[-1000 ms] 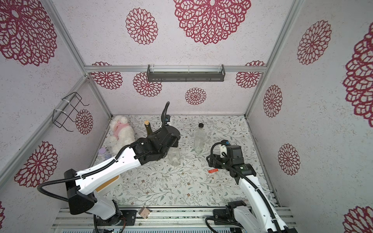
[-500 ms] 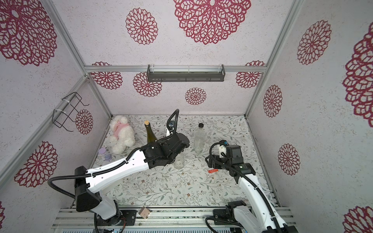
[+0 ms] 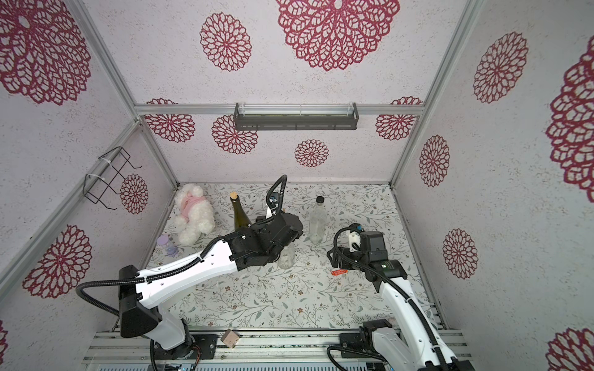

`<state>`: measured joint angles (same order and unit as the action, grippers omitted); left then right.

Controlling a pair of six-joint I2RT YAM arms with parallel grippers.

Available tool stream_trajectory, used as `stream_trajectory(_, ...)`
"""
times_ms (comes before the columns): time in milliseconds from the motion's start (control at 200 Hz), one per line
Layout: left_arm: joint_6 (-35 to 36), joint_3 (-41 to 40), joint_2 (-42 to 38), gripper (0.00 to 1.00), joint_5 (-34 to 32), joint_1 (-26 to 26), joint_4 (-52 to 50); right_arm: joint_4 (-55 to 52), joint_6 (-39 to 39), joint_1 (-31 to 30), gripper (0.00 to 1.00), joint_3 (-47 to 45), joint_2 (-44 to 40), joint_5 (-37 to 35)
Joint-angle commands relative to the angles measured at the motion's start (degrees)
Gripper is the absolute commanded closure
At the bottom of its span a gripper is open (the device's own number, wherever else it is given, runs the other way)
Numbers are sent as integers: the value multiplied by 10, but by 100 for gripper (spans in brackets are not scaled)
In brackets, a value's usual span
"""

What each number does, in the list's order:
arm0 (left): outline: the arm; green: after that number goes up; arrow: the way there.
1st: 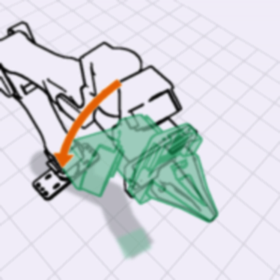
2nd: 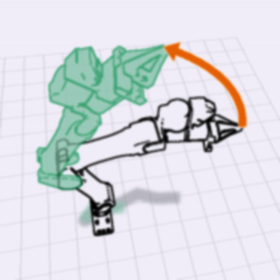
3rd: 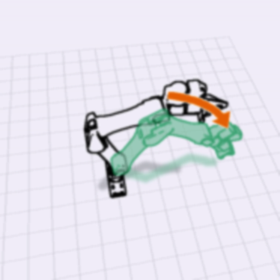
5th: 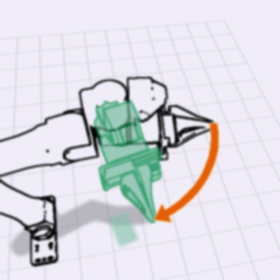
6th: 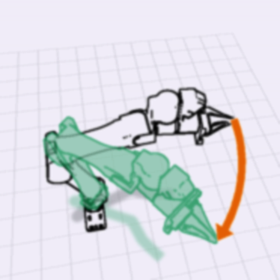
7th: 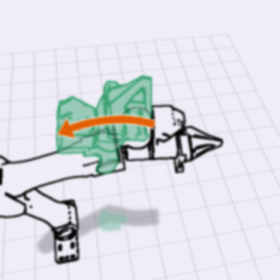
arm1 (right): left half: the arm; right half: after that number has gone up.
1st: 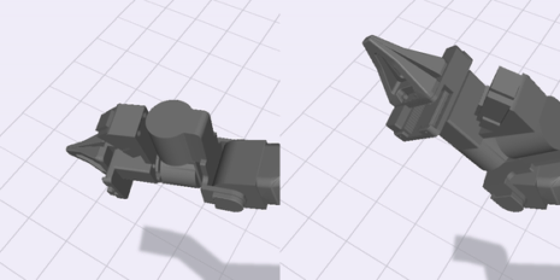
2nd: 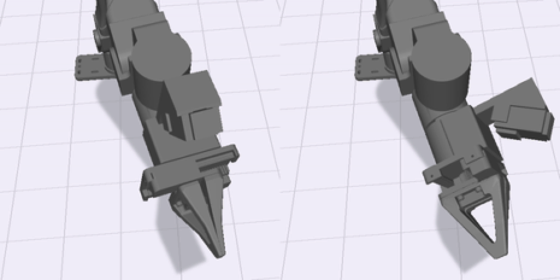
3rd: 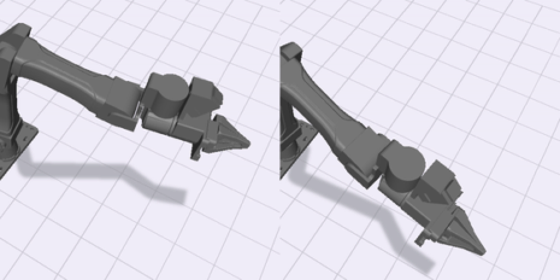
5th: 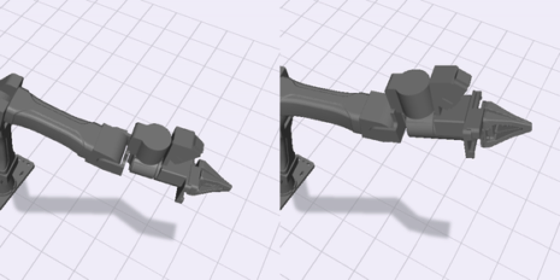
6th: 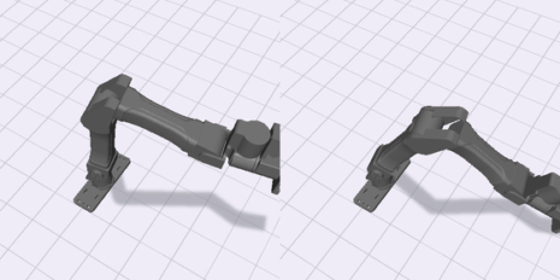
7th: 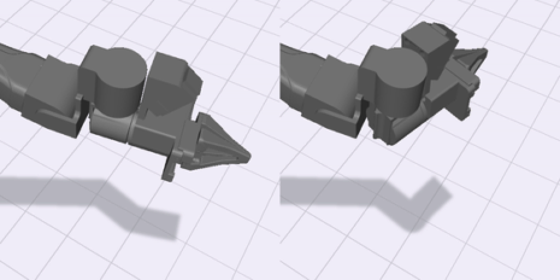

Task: Remove the label from the bottle
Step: Adjust the bottle at the center of the board.

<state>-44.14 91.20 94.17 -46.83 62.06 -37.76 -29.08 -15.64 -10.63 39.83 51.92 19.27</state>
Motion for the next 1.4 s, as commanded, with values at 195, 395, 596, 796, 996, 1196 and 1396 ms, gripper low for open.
stream_trajectory(195,146,-51,-97,3,178,-7,53,-12,6,4,18,26,-14,-7)
stream_trajectory(395,243,-102,-174,0,367,-48,73,-18,10,5,18,39,-9,-15)
stream_trajectory(596,317,-136,-235,3,494,-96,63,-42,3,9,18,58,-3,-7)
stream_trajectory(796,337,-181,-269,3,647,-194,104,-54,-7,10,16,52,-10,1)
stream_trajectory(996,374,-180,-245,3,707,-238,114,-30,-43,10,16,34,-15,-2)
stream_trajectory(1196,387,-166,-186,1,762,-269,133,-34,-41,10,16,35,-3,-16)
stream_trajectory(1396,389,-155,-146,3,764,-273,156,-34,-31,10,16,39,0,-32)
